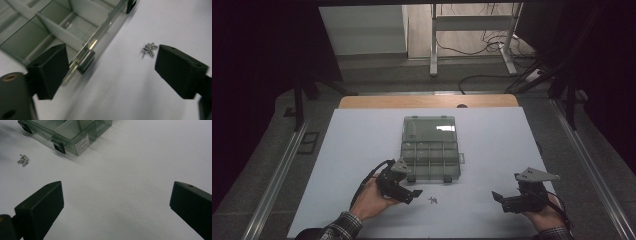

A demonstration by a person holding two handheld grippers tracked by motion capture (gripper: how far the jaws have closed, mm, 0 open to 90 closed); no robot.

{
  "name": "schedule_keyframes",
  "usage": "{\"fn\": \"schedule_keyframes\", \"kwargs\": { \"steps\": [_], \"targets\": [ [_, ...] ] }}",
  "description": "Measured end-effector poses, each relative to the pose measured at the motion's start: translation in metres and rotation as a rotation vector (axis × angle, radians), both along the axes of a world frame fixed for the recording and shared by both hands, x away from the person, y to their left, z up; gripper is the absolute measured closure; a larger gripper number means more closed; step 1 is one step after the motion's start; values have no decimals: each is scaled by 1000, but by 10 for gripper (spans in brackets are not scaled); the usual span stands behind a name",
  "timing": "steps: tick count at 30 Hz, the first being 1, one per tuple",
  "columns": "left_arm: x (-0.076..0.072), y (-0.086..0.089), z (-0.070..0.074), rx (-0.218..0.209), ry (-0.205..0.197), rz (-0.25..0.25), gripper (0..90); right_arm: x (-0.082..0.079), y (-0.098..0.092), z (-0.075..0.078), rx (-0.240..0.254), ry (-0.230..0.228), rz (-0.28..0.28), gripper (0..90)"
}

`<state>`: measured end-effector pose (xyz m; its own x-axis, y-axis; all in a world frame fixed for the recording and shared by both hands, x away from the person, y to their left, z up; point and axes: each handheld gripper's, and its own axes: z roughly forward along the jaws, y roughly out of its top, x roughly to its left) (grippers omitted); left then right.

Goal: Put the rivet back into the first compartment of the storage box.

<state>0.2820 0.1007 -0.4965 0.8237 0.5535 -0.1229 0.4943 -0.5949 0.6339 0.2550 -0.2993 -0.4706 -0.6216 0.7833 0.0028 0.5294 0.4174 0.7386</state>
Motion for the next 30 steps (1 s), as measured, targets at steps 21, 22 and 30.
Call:
{"fn": "schedule_keyframes", "kwargs": {
  "steps": [21,22,30],
  "targets": [
    [-3,-30,-9,8,35,-89,459,0,0,-1,-6,3,6,0],
    [-3,-32,-10,11,40,-93,477,0,0,-1,-6,3,6,0],
    [-3,-42,-18,47,72,-133,662,0,0,-1,-8,4,9,0]
  ]
}}
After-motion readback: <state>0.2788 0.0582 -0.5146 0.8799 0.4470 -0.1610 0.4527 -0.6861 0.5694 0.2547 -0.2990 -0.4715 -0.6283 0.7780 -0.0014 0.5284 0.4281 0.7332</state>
